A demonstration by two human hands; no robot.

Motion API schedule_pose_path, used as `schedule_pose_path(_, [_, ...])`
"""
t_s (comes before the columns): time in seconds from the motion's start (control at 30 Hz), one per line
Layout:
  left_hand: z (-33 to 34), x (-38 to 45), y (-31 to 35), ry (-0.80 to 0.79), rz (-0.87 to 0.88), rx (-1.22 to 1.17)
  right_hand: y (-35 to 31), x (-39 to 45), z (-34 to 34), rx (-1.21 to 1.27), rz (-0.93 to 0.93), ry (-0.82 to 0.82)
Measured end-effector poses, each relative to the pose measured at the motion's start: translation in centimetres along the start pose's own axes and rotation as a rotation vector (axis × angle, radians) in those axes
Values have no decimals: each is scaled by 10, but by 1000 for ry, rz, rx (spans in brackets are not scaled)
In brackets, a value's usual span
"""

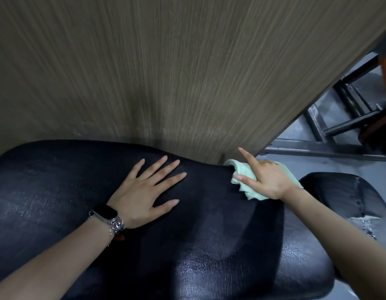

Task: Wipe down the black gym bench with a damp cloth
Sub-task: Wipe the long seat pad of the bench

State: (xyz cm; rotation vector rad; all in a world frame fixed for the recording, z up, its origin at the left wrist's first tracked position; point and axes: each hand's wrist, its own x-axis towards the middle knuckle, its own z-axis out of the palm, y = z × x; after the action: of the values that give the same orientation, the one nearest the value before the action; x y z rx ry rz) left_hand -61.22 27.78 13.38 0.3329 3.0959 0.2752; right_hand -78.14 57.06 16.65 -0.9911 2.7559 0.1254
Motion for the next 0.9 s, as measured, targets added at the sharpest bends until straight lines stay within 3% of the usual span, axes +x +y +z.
schedule_pose_path(0.2, [0,0,1,10,1,0,44,-17,13,96,114,-8])
schedule_pose_path(0.43, [0,0,1,5,-10,-6,36,-20,10,127,201,-17])
schedule_pose_path(0.7, [-1,-1,2,27,-9,-35,-43,10,1,83,-44,63])
schedule_pose_path(0.9, [0,-2,1,50,-11,-61,-97,33,-1,154,-93,71])
